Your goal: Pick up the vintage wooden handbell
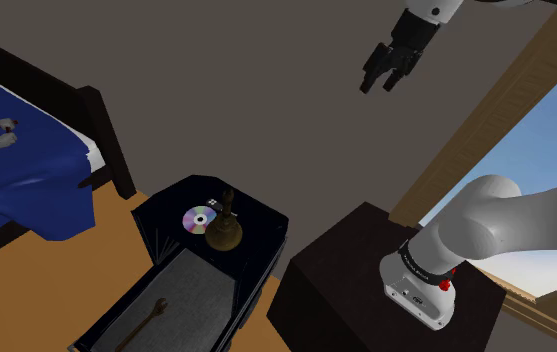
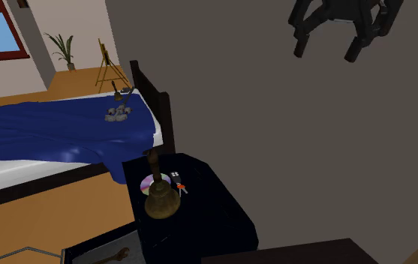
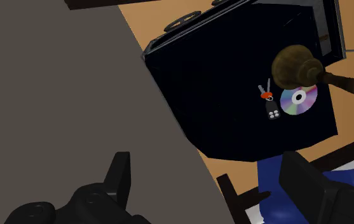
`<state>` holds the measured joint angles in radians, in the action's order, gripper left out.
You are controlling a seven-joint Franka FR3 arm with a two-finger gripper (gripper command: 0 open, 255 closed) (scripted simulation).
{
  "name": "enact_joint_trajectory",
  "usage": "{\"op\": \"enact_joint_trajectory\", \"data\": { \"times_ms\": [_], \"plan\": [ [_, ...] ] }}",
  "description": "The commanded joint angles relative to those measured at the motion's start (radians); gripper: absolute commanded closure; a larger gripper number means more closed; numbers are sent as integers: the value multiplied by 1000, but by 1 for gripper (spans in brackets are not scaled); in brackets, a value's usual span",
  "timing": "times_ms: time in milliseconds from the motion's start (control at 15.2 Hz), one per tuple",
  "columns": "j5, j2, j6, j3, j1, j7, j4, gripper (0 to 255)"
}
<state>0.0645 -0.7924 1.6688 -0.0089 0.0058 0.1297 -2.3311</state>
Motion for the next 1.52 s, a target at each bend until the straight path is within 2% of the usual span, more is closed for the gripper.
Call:
{"op": "enact_joint_trajectory", "data": {
  "times_ms": [0,462,858,1452],
  "plan": [
    [0,0,0,0,0,0,0,0],
    [64,109,130,124,51,100,-43,0],
    [102,243,243,229,90,186,-39,0],
    [99,505,398,382,128,328,40,0]
  ]
}}
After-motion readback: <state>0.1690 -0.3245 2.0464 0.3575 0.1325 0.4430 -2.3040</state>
